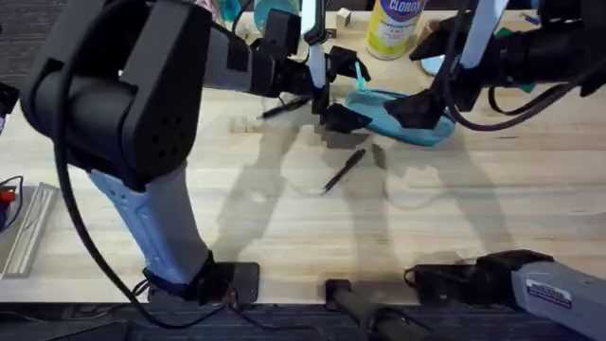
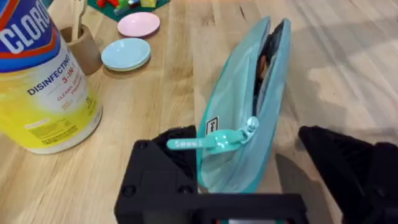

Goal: Unzip the bag, pick up the pens from the table one at a time and place them inside, then zip the bag closed.

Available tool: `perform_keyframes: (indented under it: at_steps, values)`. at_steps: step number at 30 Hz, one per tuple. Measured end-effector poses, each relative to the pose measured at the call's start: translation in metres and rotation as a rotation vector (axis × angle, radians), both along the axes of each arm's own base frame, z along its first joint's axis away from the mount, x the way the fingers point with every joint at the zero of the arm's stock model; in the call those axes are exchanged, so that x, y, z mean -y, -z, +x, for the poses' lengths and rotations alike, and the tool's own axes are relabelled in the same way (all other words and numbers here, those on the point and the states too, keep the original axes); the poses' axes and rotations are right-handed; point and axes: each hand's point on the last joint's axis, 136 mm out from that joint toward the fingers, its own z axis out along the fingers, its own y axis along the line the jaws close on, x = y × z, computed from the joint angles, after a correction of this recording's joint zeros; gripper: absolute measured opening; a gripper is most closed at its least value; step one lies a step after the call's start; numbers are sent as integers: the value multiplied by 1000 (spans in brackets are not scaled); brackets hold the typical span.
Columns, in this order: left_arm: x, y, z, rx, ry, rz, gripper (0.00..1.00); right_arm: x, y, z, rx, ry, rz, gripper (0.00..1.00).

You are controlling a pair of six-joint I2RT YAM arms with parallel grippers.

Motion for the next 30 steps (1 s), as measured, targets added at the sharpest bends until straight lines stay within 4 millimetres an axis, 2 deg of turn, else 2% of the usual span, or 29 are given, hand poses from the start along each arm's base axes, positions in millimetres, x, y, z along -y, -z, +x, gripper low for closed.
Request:
perform_keyframes:
  at_steps: [9,12,16,19,26,30]
  values:
    - [-1,-2,5,-111,-69,21,993,3,1,2,2,12,-14,996]
    - [-2,-17,8,-155,-112,18,993,3,0,2,8,12,-14,996]
    - [-4,-52,9,-192,-167,-1,994,3,0,3,9,14,-15,996]
    - [-8,-75,2,-228,-196,4,994,3,0,3,9,14,-16,996]
    - [-32,-94,-27,-367,-319,129,994,3,0,3,9,14,-16,996]
    - [-45,-108,-39,-367,-386,176,994,3,0,3,9,14,-16,995]
